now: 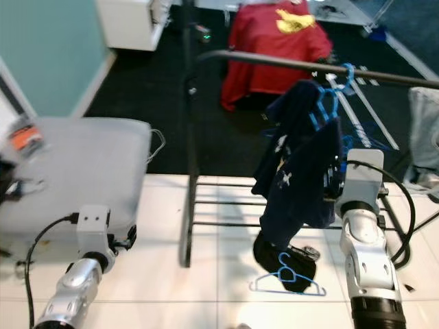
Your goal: Hang hanger
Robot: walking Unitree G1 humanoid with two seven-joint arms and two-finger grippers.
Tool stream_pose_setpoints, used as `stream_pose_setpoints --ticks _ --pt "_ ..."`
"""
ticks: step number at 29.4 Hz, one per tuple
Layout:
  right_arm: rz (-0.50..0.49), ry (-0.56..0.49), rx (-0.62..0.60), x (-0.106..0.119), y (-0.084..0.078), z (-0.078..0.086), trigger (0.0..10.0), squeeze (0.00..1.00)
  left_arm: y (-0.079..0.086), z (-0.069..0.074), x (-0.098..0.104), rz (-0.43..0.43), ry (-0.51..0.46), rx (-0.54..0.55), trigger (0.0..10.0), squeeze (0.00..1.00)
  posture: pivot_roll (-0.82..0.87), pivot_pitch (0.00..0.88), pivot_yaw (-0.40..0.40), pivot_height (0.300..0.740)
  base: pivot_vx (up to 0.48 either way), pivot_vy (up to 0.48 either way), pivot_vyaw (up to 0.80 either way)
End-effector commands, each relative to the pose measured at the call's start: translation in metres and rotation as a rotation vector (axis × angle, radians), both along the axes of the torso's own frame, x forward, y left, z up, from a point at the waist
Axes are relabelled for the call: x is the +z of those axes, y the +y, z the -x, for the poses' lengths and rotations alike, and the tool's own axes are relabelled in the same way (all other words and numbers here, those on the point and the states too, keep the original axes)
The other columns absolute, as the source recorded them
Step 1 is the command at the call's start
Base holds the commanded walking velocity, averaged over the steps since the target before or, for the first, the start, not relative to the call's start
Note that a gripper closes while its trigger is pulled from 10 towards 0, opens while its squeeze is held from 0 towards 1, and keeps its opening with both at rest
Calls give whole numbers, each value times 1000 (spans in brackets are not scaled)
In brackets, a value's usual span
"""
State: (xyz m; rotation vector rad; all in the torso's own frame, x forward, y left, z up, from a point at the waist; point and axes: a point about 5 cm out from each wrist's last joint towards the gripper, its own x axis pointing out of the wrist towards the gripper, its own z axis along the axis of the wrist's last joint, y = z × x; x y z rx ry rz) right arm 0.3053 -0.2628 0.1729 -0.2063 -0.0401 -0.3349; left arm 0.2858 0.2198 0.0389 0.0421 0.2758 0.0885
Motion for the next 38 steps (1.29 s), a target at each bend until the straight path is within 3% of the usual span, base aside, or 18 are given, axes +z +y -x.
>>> stream_pose_setpoints --ticks 1,4,7,8,11,12,13,16,26,29,38 --pt "10 33 -57 -10 -15 8 10000 0 -2 4 -6 -3 28 -18 10000 0 31 163 -97 740 0 0 0" --pt "6 66 -70 -20 -19 12 10000 0 -2 5 -5 13 9 -36 10000 0 31 163 -97 740 0 0 0" --pt "-61 232 -107 -64 -33 25 10000 0 -6 6 -6 23 12 -84 10000 0 28 161 -101 740 0 -149 0" --pt "-105 292 -89 -81 -34 30 10000 0 -7 6 -7 20 18 -89 10000 0 31 162 -102 740 0 -465 0" --pt "-135 327 -74 -92 -34 33 10000 0 -8 6 -7 18 20 -91 10000 0 30 161 -103 740 0 -465 0" --pt "-186 389 -51 -113 -32 44 10000 0 -9 8 -10 13 27 -92 10000 0 33 161 -107 740 0 -469 0" --pt "-186 389 -51 -113 -32 44 10000 0 -9 8 -10 13 27 -92 10000 0 33 161 -107 740 0 -469 0" --pt "-262 472 -26 -144 -28 64 10000 0 -9 11 -14 -6 37 -100 10000 0 38 166 -107 740 0 -469 0" --pt "-322 502 8 -164 -22 87 10000 0 -8 18 -20 -32 57 -129 10000 0 39 168 -104 740 0 -471 0" --pt "-425 485 104 -178 -11 103 10000 0 -20 36 -39 2 128 -142 10000 0 33 166 -96 740 0 -472 0" --pt "-451 483 133 -185 -12 105 10000 0 -16 34 -39 13 134 -136 10000 0 37 159 -97 740 0 -472 0"
